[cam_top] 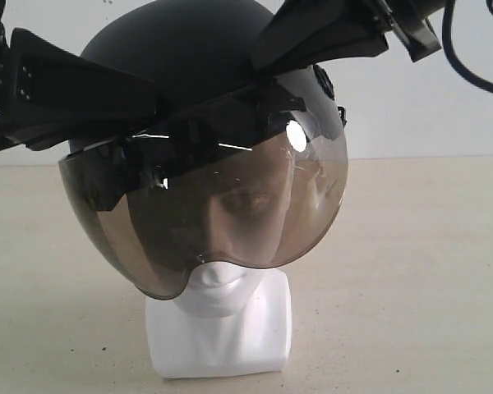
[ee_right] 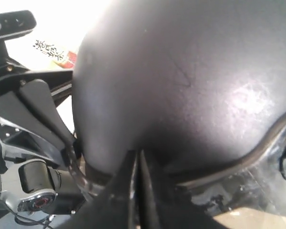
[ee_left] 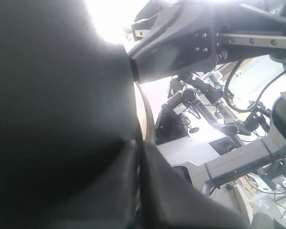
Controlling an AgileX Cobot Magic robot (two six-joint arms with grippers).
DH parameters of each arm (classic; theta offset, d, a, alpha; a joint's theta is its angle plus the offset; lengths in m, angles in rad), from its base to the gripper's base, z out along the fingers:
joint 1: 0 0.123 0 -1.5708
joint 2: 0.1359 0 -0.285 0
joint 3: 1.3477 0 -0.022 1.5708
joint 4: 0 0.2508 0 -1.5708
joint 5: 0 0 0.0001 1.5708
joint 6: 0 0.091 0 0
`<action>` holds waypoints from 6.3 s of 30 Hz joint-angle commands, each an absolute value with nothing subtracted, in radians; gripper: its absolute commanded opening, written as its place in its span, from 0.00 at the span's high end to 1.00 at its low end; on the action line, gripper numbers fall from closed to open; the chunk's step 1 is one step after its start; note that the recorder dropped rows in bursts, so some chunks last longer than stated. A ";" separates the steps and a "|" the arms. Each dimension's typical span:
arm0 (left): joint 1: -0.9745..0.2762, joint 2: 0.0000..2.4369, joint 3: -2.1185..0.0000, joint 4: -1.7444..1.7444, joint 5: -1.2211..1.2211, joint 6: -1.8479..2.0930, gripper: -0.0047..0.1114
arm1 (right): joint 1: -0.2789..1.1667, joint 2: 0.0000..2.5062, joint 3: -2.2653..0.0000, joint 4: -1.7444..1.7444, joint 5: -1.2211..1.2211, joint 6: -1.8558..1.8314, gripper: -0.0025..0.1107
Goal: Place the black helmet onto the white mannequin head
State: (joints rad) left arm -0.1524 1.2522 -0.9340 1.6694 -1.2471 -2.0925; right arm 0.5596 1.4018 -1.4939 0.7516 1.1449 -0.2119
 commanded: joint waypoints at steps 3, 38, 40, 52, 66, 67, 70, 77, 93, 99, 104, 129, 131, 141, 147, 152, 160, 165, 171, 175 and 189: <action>-0.161 1.252 -0.931 1.744 -1.221 -2.098 0.92 | 0.558 1.428 -1.478 0.632 1.147 -0.193 0.98; 0.155 1.323 -1.067 1.744 -1.221 -2.098 0.92 | 0.557 1.345 -1.478 0.454 0.936 -0.038 0.98; 0.155 1.355 -1.055 1.744 -1.221 -2.098 0.92 | 0.557 1.348 -1.478 0.492 0.919 -0.058 0.98; 0.155 1.485 -1.041 1.696 -1.221 -2.098 0.92 | 0.557 1.411 -1.478 0.485 0.981 -0.061 0.98; 0.136 1.438 -1.080 1.649 -1.221 -2.098 0.92 | 0.557 1.419 -1.478 0.413 1.044 -0.023 0.98; 0.125 1.436 -1.080 1.649 -1.221 -2.098 0.92 | 0.557 1.419 -1.478 0.413 1.049 -0.021 0.98; 0.091 1.430 -1.080 1.669 -1.221 -2.098 0.92 | 0.557 1.419 -1.478 0.408 1.051 -0.021 0.98; 0.058 1.364 -1.080 1.714 -1.221 -2.098 0.92 | 0.557 1.419 -1.478 0.406 1.045 -0.016 0.98; 0.058 1.251 -1.034 1.689 -1.221 -2.098 0.92 | 0.557 1.298 -1.478 0.460 0.964 -0.018 0.98; 0.031 1.236 -1.034 1.698 -1.221 -2.098 0.92 | 0.559 1.280 -1.478 0.598 0.954 -0.085 0.98; -0.022 1.211 -1.034 1.719 -1.221 -2.098 0.92 | 0.612 1.280 -1.478 0.592 0.957 -0.090 0.98; -0.120 1.213 -0.982 1.744 -1.221 -2.098 0.92 | 0.672 1.337 -1.478 0.558 1.123 -0.066 0.98; -0.120 1.213 -0.964 1.744 -1.221 -2.098 0.92 | 0.672 1.337 -1.478 0.551 1.144 -0.066 0.98; -0.120 1.187 -0.921 1.744 -1.221 -2.098 0.92 | 0.672 1.337 -1.478 0.548 1.160 -0.065 0.98; -0.120 1.179 -0.921 1.744 -1.221 -2.098 0.92 | 0.672 1.337 -1.478 0.543 1.164 -0.065 0.98; -0.120 1.144 -0.918 1.744 -1.221 -2.098 0.92 | 0.672 1.336 -1.478 0.533 1.179 -0.065 0.98; -0.120 1.080 -0.918 1.744 -1.221 -2.098 0.92 | 0.672 1.221 -1.478 0.415 1.140 0.010 0.98; -0.120 1.051 -0.918 1.744 -1.221 -2.098 0.92 | 0.672 1.159 -1.478 0.356 1.127 0.045 0.98; -0.120 0.994 -0.920 1.694 -1.221 -2.098 0.92 | 0.672 1.088 -1.478 0.272 1.129 0.047 0.98; -0.120 0.943 -0.918 1.722 -1.221 -2.098 0.92 | 0.672 1.051 -1.478 0.252 1.182 0.044 0.98; -0.120 0.864 -0.918 1.744 -1.221 -2.098 0.92 | 0.672 1.020 -1.478 0.256 1.207 0.044 0.98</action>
